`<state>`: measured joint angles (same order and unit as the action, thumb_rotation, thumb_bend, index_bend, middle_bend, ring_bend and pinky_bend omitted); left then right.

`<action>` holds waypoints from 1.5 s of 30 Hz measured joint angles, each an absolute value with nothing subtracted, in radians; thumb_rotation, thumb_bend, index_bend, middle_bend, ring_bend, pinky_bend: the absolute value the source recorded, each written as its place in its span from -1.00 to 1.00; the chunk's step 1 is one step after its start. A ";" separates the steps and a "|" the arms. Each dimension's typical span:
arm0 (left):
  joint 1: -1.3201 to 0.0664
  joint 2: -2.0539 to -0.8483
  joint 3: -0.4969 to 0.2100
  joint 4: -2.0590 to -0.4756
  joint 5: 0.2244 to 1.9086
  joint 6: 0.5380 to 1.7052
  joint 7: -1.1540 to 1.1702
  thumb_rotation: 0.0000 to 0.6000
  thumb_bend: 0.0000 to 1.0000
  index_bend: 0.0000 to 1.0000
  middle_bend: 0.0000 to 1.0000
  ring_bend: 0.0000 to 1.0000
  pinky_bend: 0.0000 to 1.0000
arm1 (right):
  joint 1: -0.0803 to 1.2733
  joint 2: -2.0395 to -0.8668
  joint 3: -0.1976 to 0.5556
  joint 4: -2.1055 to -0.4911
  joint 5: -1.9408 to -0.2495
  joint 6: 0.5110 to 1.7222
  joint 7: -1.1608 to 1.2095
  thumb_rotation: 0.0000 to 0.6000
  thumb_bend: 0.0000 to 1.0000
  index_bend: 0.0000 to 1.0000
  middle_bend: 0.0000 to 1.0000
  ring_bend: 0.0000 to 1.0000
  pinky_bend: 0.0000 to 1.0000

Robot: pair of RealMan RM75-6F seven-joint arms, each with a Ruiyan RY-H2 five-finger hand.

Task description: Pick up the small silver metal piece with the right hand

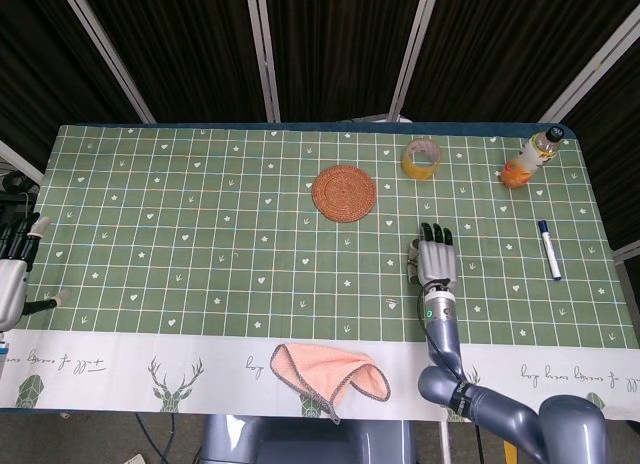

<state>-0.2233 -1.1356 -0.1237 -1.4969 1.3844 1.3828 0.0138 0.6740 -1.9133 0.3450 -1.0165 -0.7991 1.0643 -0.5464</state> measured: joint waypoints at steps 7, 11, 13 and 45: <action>-0.223 -1.135 -0.124 -1.497 1.386 1.386 0.013 1.00 -1.00 -1.00 -1.00 -1.00 -1.00 | 0.669 -1.911 0.342 -1.031 -0.813 1.073 -0.543 1.00 -0.23 0.18 -0.74 -1.00 -0.87; -0.223 -1.135 -0.124 -1.496 1.386 1.385 0.012 1.00 -1.00 -1.00 -1.00 -1.00 -1.00 | 0.664 -1.905 0.344 -1.050 -0.823 1.086 -0.534 1.00 -0.23 0.19 -0.74 -1.00 -0.87; -0.223 -1.135 -0.124 -1.495 1.386 1.385 0.012 1.00 -1.00 -1.00 -1.00 -1.00 -1.00 | 0.661 -1.899 0.347 -1.066 -0.828 1.093 -0.526 1.00 -0.23 0.19 -0.74 -1.00 -0.87; -0.216 -1.133 -0.119 -1.515 1.413 1.415 0.025 1.00 -1.00 -1.00 -1.00 -1.00 -1.00 | 0.450 -1.808 0.502 -1.517 -0.865 1.255 0.096 1.00 -0.20 0.27 -0.71 -1.00 -0.87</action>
